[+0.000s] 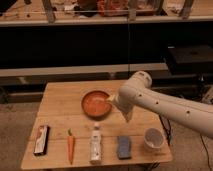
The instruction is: Place the bottle in the ceramic bowl
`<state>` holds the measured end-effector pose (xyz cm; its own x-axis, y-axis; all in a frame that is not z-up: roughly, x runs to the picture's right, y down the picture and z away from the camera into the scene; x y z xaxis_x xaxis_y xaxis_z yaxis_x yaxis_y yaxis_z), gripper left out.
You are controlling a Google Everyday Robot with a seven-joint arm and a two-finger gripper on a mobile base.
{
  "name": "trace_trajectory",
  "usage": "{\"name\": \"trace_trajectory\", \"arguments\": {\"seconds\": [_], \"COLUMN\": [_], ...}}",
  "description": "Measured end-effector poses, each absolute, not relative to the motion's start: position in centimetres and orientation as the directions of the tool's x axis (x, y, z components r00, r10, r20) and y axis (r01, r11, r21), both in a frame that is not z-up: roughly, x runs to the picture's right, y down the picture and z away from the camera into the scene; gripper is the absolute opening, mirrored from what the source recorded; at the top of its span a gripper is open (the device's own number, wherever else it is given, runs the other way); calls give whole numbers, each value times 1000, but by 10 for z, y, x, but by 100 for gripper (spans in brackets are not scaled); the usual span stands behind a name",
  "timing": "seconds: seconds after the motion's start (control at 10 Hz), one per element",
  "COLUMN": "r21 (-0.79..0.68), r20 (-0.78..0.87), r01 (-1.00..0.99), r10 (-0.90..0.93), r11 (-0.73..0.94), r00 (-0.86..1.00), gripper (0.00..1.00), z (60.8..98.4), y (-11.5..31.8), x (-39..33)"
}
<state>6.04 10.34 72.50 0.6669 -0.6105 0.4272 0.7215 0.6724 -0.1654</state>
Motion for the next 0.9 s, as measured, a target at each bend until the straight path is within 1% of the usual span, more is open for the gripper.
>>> {"name": "trace_trajectory", "arguments": {"seconds": [0.9], "r21": [-63], "r20": [491], "r01": [834], "r10": [-710], "r11": [548], "r00": [504], "gripper": [80], "z": [737], "y": [121], "x": [28]}}
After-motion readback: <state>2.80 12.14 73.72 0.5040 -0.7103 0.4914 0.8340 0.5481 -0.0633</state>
